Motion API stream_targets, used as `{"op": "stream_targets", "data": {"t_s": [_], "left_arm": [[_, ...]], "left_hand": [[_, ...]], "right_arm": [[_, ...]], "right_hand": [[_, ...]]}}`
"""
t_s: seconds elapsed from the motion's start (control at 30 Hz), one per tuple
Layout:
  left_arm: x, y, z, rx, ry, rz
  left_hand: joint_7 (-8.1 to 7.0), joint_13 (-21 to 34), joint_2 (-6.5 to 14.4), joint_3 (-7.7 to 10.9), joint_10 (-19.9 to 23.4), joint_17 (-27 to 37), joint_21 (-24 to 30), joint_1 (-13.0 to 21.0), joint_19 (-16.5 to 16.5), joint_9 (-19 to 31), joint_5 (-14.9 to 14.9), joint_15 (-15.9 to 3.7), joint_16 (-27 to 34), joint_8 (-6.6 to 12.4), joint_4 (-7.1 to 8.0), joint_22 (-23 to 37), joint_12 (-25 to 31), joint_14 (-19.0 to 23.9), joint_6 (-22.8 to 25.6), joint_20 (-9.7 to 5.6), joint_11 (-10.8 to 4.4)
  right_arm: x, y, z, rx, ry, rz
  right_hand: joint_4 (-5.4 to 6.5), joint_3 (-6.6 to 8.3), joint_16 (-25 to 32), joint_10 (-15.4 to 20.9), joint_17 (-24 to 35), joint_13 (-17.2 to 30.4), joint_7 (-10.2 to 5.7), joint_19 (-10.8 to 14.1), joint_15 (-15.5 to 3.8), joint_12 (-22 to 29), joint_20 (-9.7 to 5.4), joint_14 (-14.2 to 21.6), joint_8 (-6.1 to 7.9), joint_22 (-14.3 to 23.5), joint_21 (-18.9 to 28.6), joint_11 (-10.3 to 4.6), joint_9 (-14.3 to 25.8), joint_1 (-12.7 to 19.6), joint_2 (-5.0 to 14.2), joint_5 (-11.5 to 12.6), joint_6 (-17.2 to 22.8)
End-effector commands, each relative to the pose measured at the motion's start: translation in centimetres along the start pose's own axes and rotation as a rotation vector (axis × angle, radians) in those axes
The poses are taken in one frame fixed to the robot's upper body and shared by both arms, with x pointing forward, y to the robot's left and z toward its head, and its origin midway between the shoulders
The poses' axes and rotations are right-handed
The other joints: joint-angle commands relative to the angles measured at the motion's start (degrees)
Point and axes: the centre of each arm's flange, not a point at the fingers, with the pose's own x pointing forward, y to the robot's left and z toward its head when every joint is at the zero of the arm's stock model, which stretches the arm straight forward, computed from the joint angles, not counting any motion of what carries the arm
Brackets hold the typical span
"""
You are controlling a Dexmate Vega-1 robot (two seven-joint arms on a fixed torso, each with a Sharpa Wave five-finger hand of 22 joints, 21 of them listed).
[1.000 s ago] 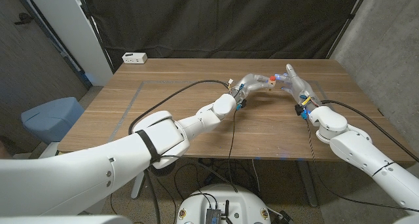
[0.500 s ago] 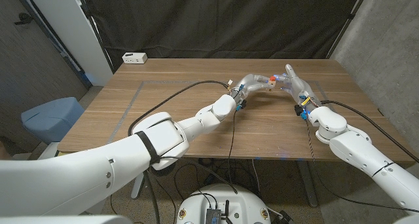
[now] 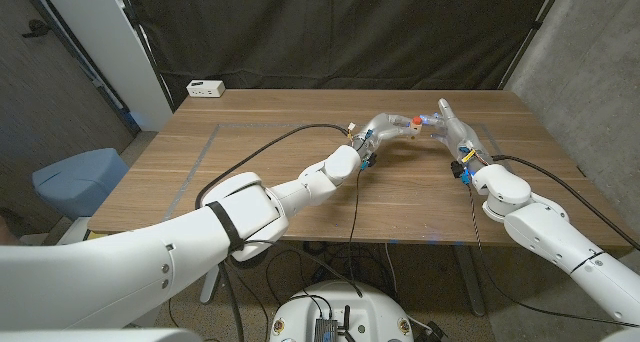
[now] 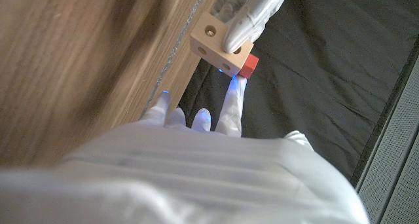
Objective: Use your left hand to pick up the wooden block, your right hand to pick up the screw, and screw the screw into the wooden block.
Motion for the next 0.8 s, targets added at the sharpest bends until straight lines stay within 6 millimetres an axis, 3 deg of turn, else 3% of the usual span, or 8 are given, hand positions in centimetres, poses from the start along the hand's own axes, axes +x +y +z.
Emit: {"op": "stream_targets", "data": {"t_s": [0.03, 0.8], "left_arm": [[-0.2, -0.1, 0.0, 0.000, -0.011, 0.002], [-0.8, -0.3, 0.0, -0.007, -0.033, 0.003]], "left_hand": [[0.79, 0.4, 5.5, 3.71, 0.9, 0.2, 0.3, 0.1, 0.6, 0.3, 0.2, -4.68, 0.1, 0.47, 3.24, 0.3, 1.3, 0.5, 4.4, 0.10, -0.55], [0.93, 0.4, 5.5, 3.73, 0.9, 0.2, 0.3, 0.0, 0.6, 0.3, 0.2, -4.63, 0.2, 0.48, 3.26, 0.3, 1.4, 0.5, 4.4, 0.09, -0.58]], "right_arm": [[-0.5, -0.1, 0.0, -0.002, 0.001, -0.011], [-1.6, 0.3, 0.4, -0.008, -0.004, -0.019]], "right_hand": [[-0.32, -0.28, 0.2, 1.0, 0.0, 0.0, 0.13, 0.6, 0.00, 0.3, 0.04, 0.8, 0.39, 0.3, 0.6, -0.19, 0.2, 0.3, 0.41, 0.3, 1.1], [-0.52, -0.11, 0.5, 4.2, -0.1, 0.0, 0.80, 1.9, -0.47, 0.6, 0.09, 2.4, 1.35, 0.2, 0.7, -0.61, 0.1, 1.1, 0.68, 0.4, 6.7]]}}
